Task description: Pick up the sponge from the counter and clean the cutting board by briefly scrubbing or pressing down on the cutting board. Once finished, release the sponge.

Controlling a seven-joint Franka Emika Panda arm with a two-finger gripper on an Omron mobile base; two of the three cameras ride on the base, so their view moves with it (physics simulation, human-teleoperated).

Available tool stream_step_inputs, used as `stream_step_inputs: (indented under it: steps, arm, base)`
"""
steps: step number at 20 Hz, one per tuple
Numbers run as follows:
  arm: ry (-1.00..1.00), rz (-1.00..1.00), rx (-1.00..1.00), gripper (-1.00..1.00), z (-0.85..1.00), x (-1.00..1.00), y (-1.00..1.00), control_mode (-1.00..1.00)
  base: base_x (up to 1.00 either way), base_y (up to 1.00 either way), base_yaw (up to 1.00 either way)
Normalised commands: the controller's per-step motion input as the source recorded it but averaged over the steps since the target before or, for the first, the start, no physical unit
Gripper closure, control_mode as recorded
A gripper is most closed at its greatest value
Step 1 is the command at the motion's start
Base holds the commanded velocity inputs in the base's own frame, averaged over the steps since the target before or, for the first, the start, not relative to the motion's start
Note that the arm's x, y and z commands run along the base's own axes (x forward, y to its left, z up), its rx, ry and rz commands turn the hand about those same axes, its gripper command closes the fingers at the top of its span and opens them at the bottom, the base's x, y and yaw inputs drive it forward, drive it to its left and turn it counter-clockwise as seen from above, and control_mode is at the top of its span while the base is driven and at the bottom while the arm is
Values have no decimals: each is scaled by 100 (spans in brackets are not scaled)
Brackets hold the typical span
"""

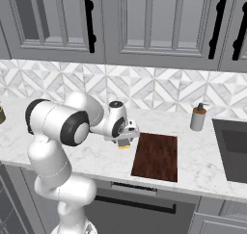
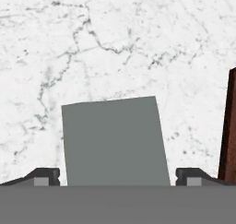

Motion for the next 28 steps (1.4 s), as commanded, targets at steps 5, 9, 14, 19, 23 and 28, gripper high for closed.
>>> stream_step_inputs:
  steps: [5, 9, 14, 19, 23, 28]
  arm:
    - [0, 0, 0, -100, -34, 9, 0, -100]
    - [0, 0, 0, 100, -36, 9, 0, -100]
    - [0, 0, 2, 100, -6, 0, 0, -100]
    - [0, 0, 6, 100, 15, 0, -20, -100]
    - [4, 0, 6, 100, 38, 13, -51, -100]
    - [9, 0, 8, 100, 34, 28, -43, -100]
  base:
    - [0, 0, 0]
    - [0, 0, 0]
    - [0, 0, 0]
    - [0, 0, 0]
    - [0, 0, 0]
    - [0, 0, 0]
